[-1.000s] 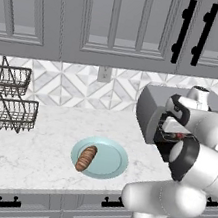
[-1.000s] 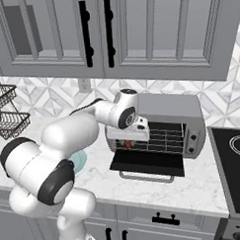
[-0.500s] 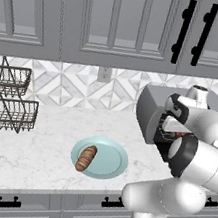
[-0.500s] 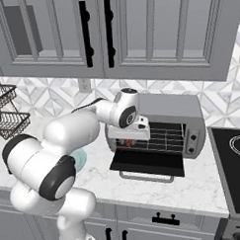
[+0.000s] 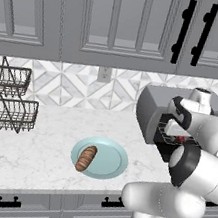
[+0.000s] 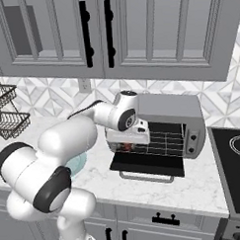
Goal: Pick up the kebab skewer and baguette bread, and place them inside the toaster oven. Close the toaster oven door and start by setting the timer.
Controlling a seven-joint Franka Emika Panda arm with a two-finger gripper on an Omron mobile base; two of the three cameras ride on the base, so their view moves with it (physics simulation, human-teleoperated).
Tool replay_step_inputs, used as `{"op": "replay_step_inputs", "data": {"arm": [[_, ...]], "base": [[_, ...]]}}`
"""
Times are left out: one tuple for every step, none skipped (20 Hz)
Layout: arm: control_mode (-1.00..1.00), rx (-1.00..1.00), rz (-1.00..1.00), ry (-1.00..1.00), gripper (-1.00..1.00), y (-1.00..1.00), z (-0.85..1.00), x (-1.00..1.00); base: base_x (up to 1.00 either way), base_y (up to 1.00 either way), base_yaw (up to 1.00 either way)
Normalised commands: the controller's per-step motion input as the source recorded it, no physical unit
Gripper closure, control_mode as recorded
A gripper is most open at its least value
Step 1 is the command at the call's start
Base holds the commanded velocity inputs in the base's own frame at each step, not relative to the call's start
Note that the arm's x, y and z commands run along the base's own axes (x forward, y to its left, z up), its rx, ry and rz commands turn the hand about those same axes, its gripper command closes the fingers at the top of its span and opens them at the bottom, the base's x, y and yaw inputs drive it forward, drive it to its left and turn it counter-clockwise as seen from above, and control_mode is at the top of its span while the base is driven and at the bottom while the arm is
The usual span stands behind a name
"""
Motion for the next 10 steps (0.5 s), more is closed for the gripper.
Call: {"op": "replay_step_inputs", "data": {"arm": [[-1.0, -0.01, 0.0, 0.0, -1.0, -0.11, -0.04, -0.58], [-1.0, 0.0, 0.0, 0.0, -1.0, -0.19, 0.0, -0.46], [-1.0, 0.0, 0.0, 0.0, -1.0, -0.19, 0.0, -0.48], [-1.0, 0.0, 0.0, -0.01, -1.0, -0.16, 0.14, -0.37], [-1.0, 0.0, 0.0, -0.04, -1.0, -0.18, 0.59, -0.1], [-1.0, 0.0, 0.0, -0.06, -1.0, 0.0, 0.86, 0.0], [-1.0, 0.0, -0.01, -0.03, -1.0, 0.0, 0.91, -0.09], [-1.0, 0.0, -0.03, -0.01, -1.0, 0.0, 1.0, -0.35], [-1.0, 0.0, -0.03, -0.03, -1.0, 0.0, 0.96, -0.9], [-1.0, 0.0, -0.04, -0.01, -1.0, 0.09, 0.94, -1.0]], "base": [[0.0, 0.0, 0.0], [0.0, 0.0, 0.0], [0.0, 0.0, 0.0], [0.0, 0.0, 0.0], [0.0, 0.0, 0.0], [0.0, 0.0, 0.0], [0.0, 0.0, 0.0], [0.0, 0.0, 0.0], [0.0, 0.0, 0.0], [0.0, 0.0, 0.0]]}}
